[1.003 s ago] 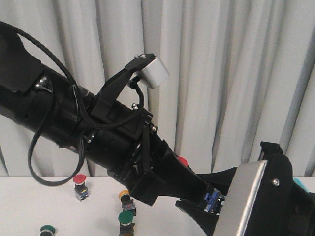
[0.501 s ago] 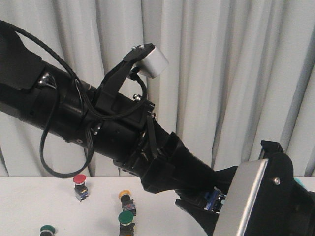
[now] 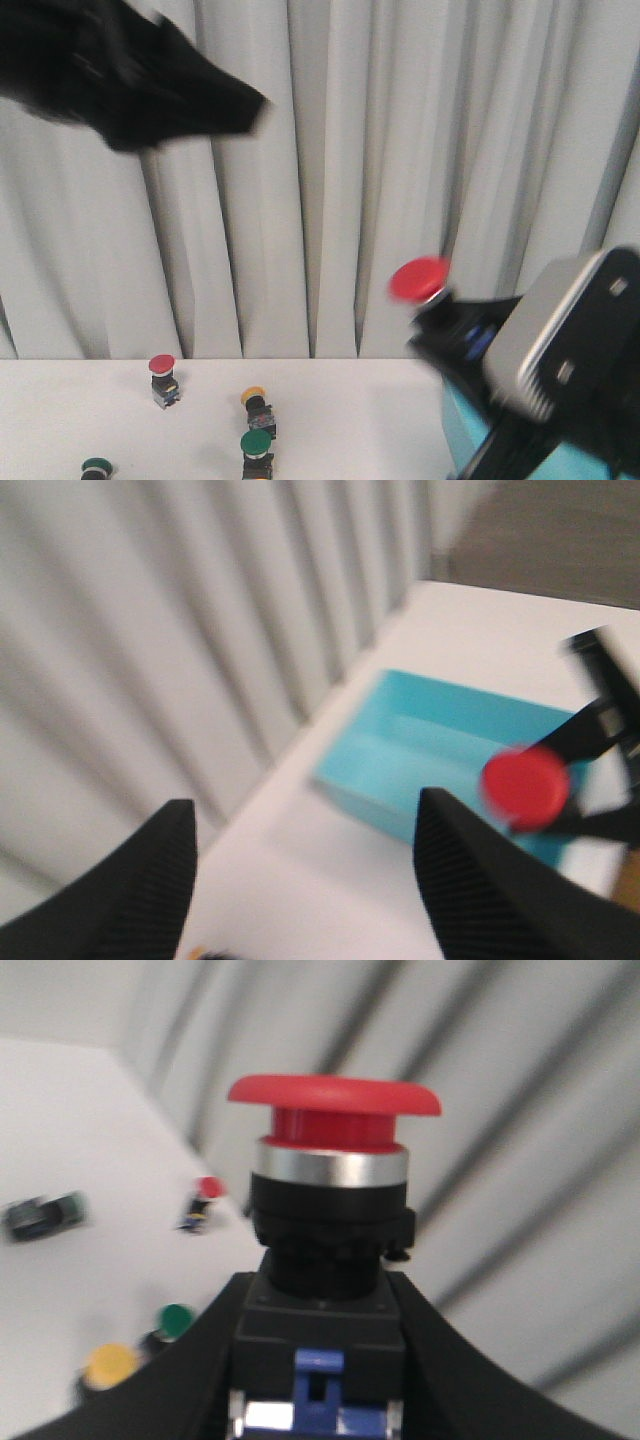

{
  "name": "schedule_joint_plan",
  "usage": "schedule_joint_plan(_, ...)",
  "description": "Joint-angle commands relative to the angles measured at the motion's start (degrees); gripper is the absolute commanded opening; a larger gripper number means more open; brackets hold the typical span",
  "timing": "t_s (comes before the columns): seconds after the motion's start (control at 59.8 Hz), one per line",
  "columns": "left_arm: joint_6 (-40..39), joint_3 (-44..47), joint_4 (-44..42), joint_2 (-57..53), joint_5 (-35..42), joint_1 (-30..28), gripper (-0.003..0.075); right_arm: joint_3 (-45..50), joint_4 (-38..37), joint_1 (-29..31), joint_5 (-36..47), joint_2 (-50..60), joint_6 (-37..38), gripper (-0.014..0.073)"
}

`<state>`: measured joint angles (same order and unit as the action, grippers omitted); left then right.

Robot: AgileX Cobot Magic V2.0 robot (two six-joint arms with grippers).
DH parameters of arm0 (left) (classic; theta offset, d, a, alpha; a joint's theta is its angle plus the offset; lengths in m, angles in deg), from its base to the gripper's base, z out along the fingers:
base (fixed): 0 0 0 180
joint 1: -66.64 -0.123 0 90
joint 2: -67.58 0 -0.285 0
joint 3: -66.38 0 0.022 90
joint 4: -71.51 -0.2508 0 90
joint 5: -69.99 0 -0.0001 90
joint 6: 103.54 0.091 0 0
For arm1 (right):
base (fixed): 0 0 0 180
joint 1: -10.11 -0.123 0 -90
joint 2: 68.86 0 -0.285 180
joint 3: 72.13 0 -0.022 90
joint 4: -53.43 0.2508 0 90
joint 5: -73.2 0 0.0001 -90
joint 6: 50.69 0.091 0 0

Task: Pick red and yellow buttons and place in box
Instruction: 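Carry the red button with the right gripper and release into the blue box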

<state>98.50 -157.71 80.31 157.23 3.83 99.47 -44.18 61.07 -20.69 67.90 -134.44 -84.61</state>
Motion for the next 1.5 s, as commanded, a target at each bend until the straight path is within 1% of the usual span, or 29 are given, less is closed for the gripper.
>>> schedule_joint_plan(0.0, -8.3, -1.5, -10.9, -3.6, 2.0, -0.1, 0.0366, -2.0, 0.3, 8.5, 8.0, 0.5, 5.9, 0.0018)
schedule_joint_plan(0.084, -11.1, -1.5, -17.6, -4.5, -1.1, -0.1, 0.0316, -2.0, 2.1, 16.9, 8.1, -0.6, 11.1, 0.0023)
schedule_joint_plan(0.134, -12.1, -1.5, -20.2, -4.6, -2.3, -0.1, 0.0286, -2.0, 3.9, 21.5, 6.8, -2.0, 14.2, 0.0028)
schedule_joint_plan(0.184, -12.8, -1.5, -21.4, -4.7, -3.5, -0.1, 0.0255, -2.0, 5.8, 26.2, 4.6, -4.3, 17.0, 0.0033)
schedule_joint_plan(0.251, -13.1, -1.3, -21.8, -4.7, -4.4, -0.1, 0.0209, -2.0, 7.4, 30.6, 0.4, -7.9, 18.6, 0.0036)
schedule_joint_plan(0.301, -13.2, -0.4, -21.8, -4.8, -4.1, -0.1, 0.0169, -2.0, 7.7, 32.3, -2.8, -11.0, 18.4, 0.0038)
schedule_joint_plan(0.368, -13.1, 2.3, -21.8, -5.0, -3.4, -0.1, 0.0116, -2.0, 7.5, 33.0, -5.4, -15.7, 17.3, 0.0043)
schedule_joint_plan(0.535, -12.0, 10.4, -23.9, -5.3, -3.2, -0.1, -0.0007, -2.7, 7.6, 33.0, -6.4, -26.2, 14.9, 0.0048)
schedule_joint_plan(0.735, -12.4, 17.7, -25.3, -5.3, -0.5, -0.1, -0.0007, -9.5, 7.7, 32.8, -11.7, -38.1, 14.9, 0.0057)
schedule_joint_plan(0.886, -15.0, 20.0, -25.2, -5.3, 1.0, -0.1, -0.0007, -14.7, 7.5, 32.8, -17.1, -45.4, 14.5, 0.0074)
schedule_joint_plan(0.986, -16.7, 20.4, -25.2, -5.3, 2.3, -0.1, -0.0007, -17.5, 7.6, 32.5, -20.8, -48.9, 12.3, 0.0109)
schedule_joint_plan(1.07, -16.7, 20.4, -25.2, -5.3, 3.8, -0.1, -0.0007, -19.2, 8.0, 32.1, -24.0, -51.5, 9.9, 0.0167)
schedule_joint_plan(1.136, -16.7, 20.4, -25.1, -5.3, 4.8, -0.1, -0.0007, -20.2, 8.2, 31.7, -24.9, -52.8, 8.8, 0.0218)
schedule_joint_plan(1.186, -16.9, 20.4, -25.1, -5.3, 5.7, -0.1, -0.0007, -20.5, 8.1, 31.4, -25.1, -53.6, 8.5, 0.0279)
schedule_joint_plan(1.32, -20.9, 20.4, -25.3, -5.1, 6.2, -0.1, -0.0004, -20.5, 8.2, 31.3, -24.5, -53.9, 7.5, 0.0413)
schedule_joint_plan(1.37, -22.6, 20.4, -25.5, -4.9, 6.3, -0.1, -0.0002, -20.7, 8.2, 31.3, -24.7, -53.8, 7.5, 0.0450)
schedule_joint_plan(1.387, -23.7, 20.4, -27.7, -3.4, 6.5, -0.1, 0.0055, -22.6, 10.1, 31.3, -28.2, -52.2, 7.5, 0.0523)
schedule_joint_plan(1.487, -24.3, 20.2, -29.3, -2.6, 6.4, -0.1, 0.0137, -23.3, 10.8, 31.3, -29.3, -49.0, 7.5, 0.0523)
